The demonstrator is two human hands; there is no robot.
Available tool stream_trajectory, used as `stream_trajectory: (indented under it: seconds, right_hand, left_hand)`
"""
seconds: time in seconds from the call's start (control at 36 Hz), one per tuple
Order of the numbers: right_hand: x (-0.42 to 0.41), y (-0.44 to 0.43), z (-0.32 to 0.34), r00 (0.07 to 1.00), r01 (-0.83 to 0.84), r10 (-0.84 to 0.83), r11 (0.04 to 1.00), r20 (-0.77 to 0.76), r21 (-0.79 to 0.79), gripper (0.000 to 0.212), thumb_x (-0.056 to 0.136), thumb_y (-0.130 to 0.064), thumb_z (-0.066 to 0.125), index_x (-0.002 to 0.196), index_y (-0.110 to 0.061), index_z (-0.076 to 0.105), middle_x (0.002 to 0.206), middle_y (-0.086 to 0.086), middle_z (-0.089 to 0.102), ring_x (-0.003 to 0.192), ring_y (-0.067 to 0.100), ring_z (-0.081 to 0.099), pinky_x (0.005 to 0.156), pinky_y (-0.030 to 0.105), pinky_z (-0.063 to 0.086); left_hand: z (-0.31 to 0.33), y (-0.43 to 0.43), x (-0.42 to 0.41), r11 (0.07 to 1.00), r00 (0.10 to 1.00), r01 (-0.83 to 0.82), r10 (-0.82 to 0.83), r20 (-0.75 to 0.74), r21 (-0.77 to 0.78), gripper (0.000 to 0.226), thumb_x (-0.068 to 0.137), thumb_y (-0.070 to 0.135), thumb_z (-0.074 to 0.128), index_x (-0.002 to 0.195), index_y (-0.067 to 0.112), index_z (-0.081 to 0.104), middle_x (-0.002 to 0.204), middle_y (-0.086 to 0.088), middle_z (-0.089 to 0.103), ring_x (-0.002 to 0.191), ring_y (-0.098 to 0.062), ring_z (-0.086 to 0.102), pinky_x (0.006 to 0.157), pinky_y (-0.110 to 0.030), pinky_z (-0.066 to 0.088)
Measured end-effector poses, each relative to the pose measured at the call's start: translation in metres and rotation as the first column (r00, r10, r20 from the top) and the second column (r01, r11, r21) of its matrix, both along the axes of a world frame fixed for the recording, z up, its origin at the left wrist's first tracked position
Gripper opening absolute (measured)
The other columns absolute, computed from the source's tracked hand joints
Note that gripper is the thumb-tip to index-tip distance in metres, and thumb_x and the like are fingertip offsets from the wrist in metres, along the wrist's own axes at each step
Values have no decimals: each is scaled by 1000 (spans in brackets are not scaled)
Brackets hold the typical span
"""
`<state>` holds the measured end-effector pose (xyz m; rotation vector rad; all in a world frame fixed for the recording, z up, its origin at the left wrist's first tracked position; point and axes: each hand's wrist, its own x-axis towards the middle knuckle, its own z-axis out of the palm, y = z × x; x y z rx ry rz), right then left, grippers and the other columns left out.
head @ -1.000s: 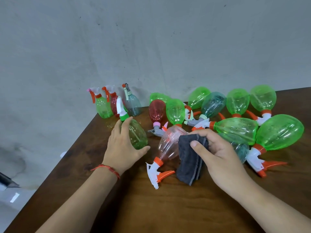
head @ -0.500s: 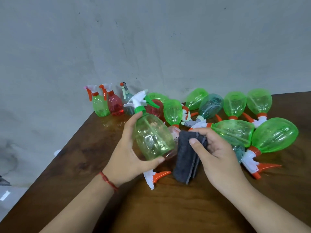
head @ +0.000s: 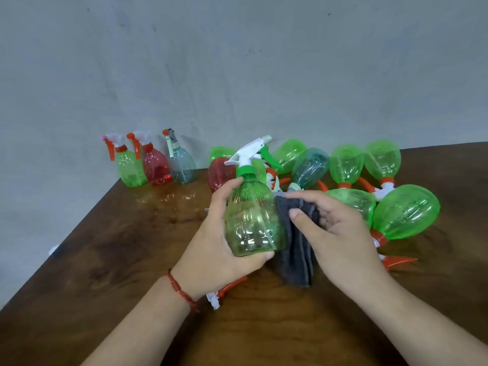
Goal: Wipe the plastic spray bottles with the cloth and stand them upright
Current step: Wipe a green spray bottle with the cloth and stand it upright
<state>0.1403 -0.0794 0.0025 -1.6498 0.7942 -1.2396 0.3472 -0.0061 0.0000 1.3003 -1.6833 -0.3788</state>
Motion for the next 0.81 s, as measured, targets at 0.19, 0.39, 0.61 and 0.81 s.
stream_trajectory:
  seconds: [0.19, 0.39, 0.61, 0.81]
  right_hand:
    - [-4, -14, 17, 994, 48, -67, 976, -84, -211, 29, 98, -10, 74, 117, -32, 78, 103, -14, 79, 94, 10, 75, 87, 34, 60]
    - [13, -14, 26, 972, 98, -198, 828, -124, -552, 29, 98, -5, 72, 119, -23, 80, 112, -19, 76, 107, -5, 69, 93, 11, 49]
    - [19, -13, 19, 963, -77, -101, 787, -251, -613, 39, 102, 4, 62, 128, -20, 77, 138, -10, 69, 129, 0, 62, 107, 22, 50]
    - [21, -6, 12, 921, -160, -164, 670, -355, -725, 40, 102, -2, 60, 131, -24, 76, 145, -12, 64, 129, 14, 64, 104, 35, 53]
  left_hand:
    - [0, 3, 0, 997, 1000, 14, -15, -10, -82, 120, 65, 14, 102, 160, 16, 28, 152, 8, 53, 138, -15, 60, 114, -23, 47]
    - [-5, 3, 3, 992, 983, 30, -7, 185, -121, 116, 72, 28, 99, 160, 4, 29, 157, -9, 44, 144, -24, 53, 120, -28, 41]
    - [-8, 4, 2, 989, 979, 0, 30, 200, -146, 111, 75, 25, 97, 161, 6, 29, 159, -6, 41, 149, -29, 47, 124, -36, 39]
    - [-12, 4, 6, 987, 986, -75, 94, 134, -140, 110, 75, 21, 96, 162, 7, 29, 160, -5, 43, 147, -25, 52, 119, -43, 46]
